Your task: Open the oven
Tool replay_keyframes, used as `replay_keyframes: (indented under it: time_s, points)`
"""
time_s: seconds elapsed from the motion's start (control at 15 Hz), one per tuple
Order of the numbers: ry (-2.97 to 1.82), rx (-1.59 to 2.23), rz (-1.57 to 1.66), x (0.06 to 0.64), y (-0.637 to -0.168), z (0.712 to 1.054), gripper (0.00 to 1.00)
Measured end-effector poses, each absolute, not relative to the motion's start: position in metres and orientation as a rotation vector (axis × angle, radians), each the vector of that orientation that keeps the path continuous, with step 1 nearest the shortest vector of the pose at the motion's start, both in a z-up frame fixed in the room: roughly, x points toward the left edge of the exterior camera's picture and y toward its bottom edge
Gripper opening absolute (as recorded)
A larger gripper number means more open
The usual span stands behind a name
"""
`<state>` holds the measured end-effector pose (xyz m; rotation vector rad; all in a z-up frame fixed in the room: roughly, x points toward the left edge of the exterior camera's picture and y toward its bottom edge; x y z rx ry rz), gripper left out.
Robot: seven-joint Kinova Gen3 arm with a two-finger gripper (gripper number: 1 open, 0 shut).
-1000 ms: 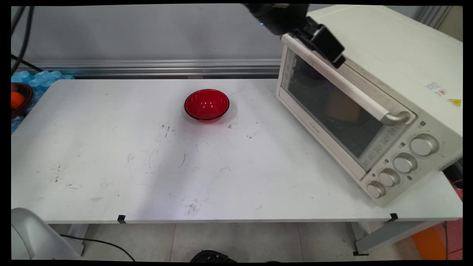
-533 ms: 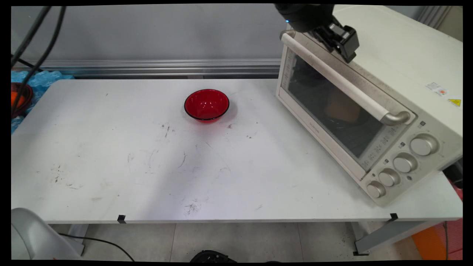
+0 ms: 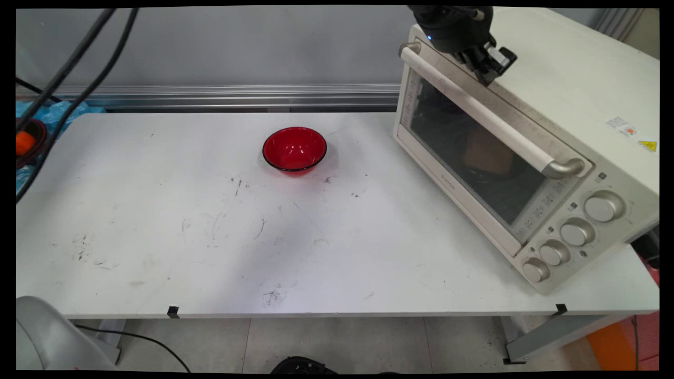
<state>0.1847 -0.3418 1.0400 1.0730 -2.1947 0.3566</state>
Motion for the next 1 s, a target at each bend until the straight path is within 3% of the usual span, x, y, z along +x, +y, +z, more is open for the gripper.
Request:
replay_keyframes:
  time_s: [1.0]
  points:
    - [-2.245,1.161,0.359,0.154,-0.353,1.007,0.0]
